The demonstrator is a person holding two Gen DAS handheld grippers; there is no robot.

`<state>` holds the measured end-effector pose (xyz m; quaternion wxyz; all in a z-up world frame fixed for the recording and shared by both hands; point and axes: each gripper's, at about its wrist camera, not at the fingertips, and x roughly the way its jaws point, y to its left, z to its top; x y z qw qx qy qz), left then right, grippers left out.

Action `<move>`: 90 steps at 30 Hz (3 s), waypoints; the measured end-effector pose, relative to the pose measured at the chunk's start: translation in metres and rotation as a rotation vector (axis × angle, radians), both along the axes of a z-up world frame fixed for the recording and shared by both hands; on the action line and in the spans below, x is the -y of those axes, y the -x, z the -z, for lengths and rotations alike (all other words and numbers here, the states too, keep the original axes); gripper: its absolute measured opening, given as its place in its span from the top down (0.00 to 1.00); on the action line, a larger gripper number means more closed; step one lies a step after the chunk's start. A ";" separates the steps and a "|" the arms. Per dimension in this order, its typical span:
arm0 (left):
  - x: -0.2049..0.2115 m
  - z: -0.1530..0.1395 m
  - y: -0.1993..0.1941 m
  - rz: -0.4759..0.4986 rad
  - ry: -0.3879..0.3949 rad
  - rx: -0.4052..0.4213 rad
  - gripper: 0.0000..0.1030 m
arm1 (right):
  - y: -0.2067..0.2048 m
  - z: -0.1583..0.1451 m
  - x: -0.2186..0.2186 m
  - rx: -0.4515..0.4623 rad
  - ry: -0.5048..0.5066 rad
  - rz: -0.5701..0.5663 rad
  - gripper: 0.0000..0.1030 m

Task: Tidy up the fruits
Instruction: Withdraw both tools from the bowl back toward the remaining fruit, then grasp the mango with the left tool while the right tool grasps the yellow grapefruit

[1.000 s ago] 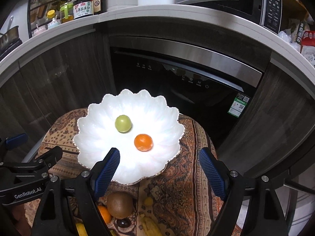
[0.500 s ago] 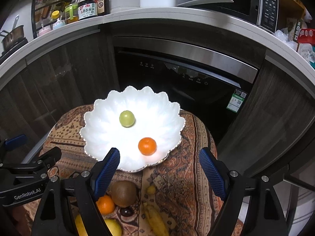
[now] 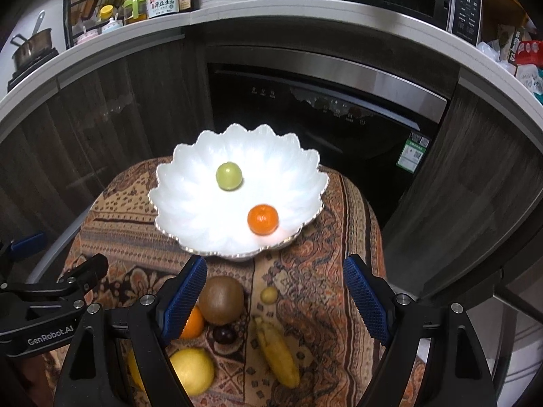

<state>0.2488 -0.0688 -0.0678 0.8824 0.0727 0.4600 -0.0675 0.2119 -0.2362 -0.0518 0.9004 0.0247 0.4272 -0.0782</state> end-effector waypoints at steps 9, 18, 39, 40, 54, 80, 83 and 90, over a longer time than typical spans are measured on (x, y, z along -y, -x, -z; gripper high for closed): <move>-0.007 0.020 0.018 -0.005 -0.011 -0.047 0.00 | 0.017 0.014 -0.005 -0.030 0.000 -0.002 0.19; -0.009 0.044 0.041 0.008 -0.025 -0.103 0.00 | 0.039 0.033 -0.009 -0.069 -0.004 -0.010 0.19; 0.000 0.093 0.078 0.088 -0.038 -0.222 0.01 | 0.074 0.064 -0.012 -0.142 -0.031 0.005 0.19; 0.001 0.095 0.079 0.092 -0.039 -0.228 0.01 | 0.075 0.065 -0.011 -0.144 -0.032 0.007 0.19; 0.008 0.125 0.070 0.112 -0.047 -0.267 0.08 | 0.074 0.082 -0.013 -0.176 -0.032 0.020 0.19; 0.012 0.127 0.063 0.139 0.011 -0.275 0.45 | 0.068 0.089 -0.009 -0.193 -0.043 0.032 0.19; 0.007 0.119 0.067 0.133 0.018 -0.257 0.45 | 0.068 0.084 -0.012 -0.184 -0.039 0.024 0.19; -0.019 0.104 0.072 0.098 0.031 -0.226 0.45 | 0.065 0.078 -0.026 -0.176 -0.043 -0.001 0.19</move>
